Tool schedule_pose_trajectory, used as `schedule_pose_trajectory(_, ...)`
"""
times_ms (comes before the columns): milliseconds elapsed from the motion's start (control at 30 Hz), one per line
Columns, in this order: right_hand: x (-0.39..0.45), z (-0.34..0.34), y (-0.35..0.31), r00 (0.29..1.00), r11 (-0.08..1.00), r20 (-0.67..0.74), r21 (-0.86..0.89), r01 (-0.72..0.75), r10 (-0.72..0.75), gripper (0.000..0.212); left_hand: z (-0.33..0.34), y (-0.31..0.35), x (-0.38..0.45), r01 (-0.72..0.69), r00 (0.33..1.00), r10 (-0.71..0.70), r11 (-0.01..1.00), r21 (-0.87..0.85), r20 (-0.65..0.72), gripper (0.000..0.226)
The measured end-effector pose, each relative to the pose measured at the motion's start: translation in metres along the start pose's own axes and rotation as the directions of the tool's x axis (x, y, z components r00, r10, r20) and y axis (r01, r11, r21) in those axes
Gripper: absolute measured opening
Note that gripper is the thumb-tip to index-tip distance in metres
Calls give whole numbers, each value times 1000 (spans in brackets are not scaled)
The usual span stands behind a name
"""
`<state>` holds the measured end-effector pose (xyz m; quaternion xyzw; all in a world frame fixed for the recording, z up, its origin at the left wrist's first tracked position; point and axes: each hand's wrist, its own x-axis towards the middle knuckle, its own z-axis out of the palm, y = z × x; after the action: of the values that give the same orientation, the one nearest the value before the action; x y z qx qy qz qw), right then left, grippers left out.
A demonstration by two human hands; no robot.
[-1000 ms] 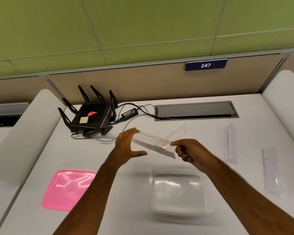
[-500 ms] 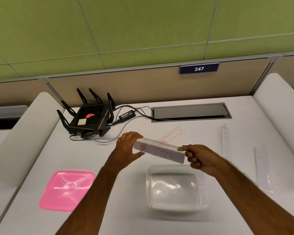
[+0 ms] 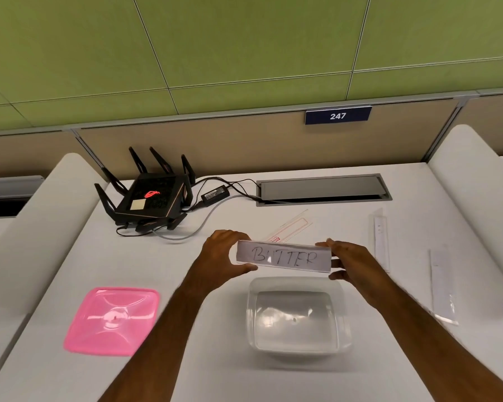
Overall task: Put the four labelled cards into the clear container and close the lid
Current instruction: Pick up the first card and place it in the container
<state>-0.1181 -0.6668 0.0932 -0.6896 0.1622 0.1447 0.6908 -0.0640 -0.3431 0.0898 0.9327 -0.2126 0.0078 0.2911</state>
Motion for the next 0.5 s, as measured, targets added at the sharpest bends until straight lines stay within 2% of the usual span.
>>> schedule_pose_trajectory(133, -5, -3, 4, 997, 990, 12, -111, 81, -80, 52, 6, 6, -1, 41, 999, -40, 999, -34, 36, 67)
schedule_pose_trajectory(267, -10, -13, 8, 965, 931, 91, -255, 261, -246, 44, 11, 10, -3, 89, 995, -83, 991, -97, 60, 67)
schedule_pose_trajectory(333, -11, -19, 10, 955, 889, 132, -350, 296, -266, 62, 12, 12, -3, 98, 994, -90, 985, -140, 63, 65)
schedule_pose_trajectory(400, -11, -25, 13, 952, 881, 160, -363, 304, -262, 81, 13, 14, -3, 107, 993, -96, 977, -182, 71, 64)
schedule_pose_trajectory(500, -12, -33, 15, 939, 852, 181, -396, 342, -293, 87, 15, 17, -3, 115, 992, -99, 972, -204, 84, 63)
